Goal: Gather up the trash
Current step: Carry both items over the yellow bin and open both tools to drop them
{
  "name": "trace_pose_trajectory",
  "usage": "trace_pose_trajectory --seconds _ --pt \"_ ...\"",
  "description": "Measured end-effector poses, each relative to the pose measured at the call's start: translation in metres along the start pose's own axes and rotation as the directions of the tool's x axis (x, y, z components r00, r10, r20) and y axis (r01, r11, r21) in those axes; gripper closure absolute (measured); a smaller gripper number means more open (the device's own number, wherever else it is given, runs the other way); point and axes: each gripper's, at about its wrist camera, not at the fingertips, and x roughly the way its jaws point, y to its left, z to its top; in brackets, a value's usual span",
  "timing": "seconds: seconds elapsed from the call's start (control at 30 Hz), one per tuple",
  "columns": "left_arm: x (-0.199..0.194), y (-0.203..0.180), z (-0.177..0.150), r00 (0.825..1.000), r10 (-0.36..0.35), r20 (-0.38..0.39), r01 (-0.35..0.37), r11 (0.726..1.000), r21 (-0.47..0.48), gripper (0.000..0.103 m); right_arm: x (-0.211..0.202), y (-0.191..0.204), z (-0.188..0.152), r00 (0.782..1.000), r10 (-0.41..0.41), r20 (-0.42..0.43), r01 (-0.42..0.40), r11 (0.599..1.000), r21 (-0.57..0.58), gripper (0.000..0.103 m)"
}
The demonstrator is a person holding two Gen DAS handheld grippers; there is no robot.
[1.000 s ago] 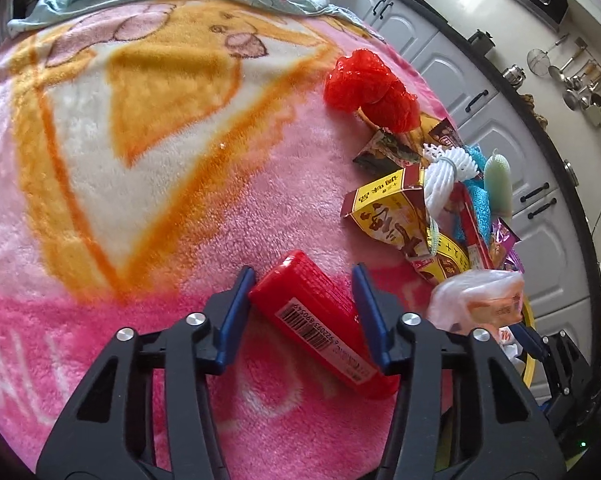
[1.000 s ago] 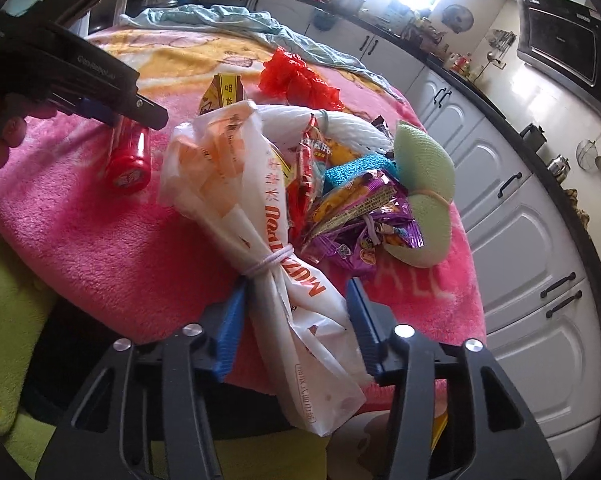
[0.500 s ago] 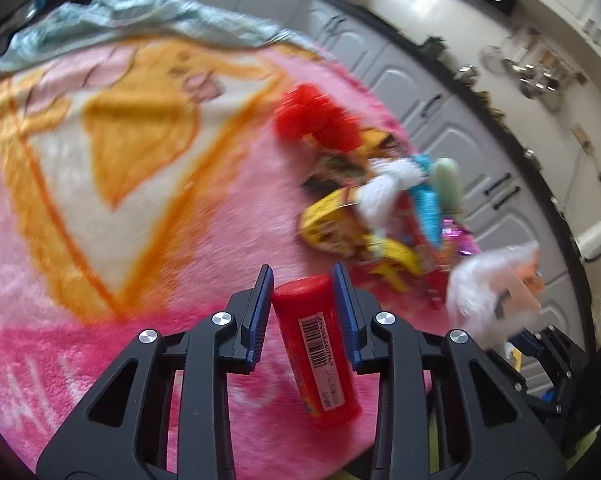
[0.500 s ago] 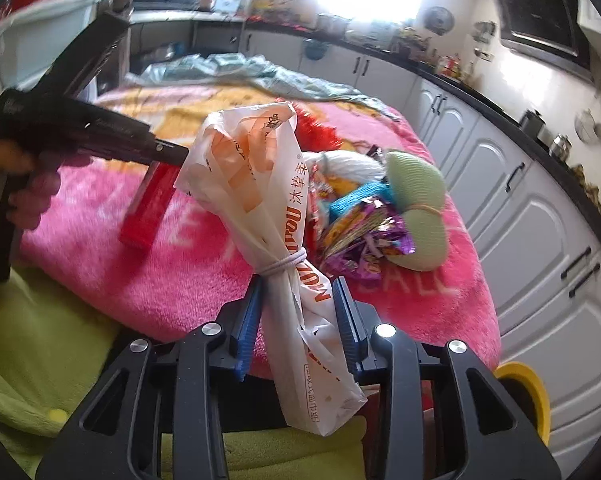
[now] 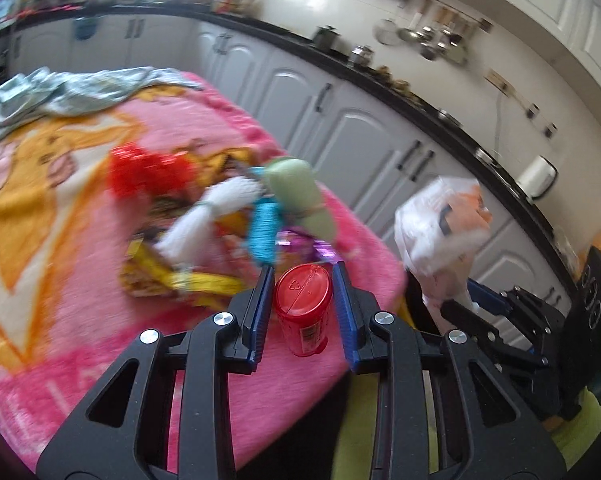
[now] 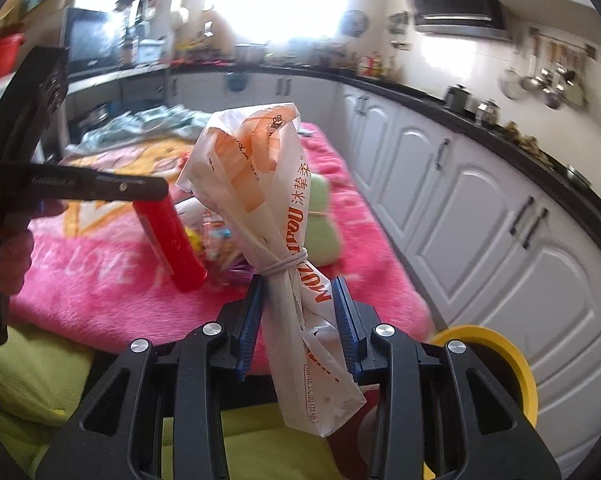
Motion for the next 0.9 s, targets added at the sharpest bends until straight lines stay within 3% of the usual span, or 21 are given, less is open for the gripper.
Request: trace_pose_trajectory --seconds 0.27,0.57,0.9 --pt "0.029 -0.068 0.018 0.995 -0.101 -0.017 0.102 0.99 0.099 0.08 -0.029 -0.065 -0.015 0.992 -0.124 0.039 0.116 0.981 0.153 0.07" --pt "0.075 -0.153 0.025 0.98 -0.191 -0.061 0.199 0.963 0.183 0.08 -0.06 -0.156 -0.049 0.962 -0.273 0.035 0.242 0.9 0.362 0.069" --pt "0.127 -0.221 0.019 0.96 -0.255 -0.114 0.276 0.93 0.242 0.08 -0.051 -0.211 -0.088 0.955 -0.296 -0.013 0.261 0.819 0.511 0.069"
